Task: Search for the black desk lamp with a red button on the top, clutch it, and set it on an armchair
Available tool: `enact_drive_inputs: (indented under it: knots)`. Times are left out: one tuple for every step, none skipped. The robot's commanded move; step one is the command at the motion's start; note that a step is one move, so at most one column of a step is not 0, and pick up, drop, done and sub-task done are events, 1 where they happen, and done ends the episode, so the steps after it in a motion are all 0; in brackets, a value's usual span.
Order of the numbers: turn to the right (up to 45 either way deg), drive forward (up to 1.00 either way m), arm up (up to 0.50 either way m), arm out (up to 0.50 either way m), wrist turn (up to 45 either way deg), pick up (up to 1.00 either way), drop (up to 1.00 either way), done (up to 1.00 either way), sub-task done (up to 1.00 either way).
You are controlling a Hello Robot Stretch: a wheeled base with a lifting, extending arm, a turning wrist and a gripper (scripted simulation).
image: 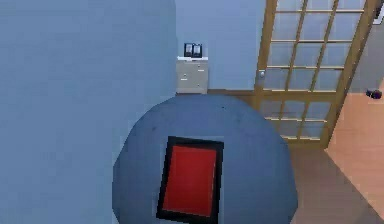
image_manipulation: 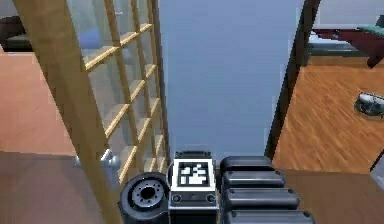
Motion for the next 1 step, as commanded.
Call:
enact_drive_inputs:
  knots:
    - [30.0,0.0,0.0,0.0,0.0,0.0,0.0,0.0,0.0]
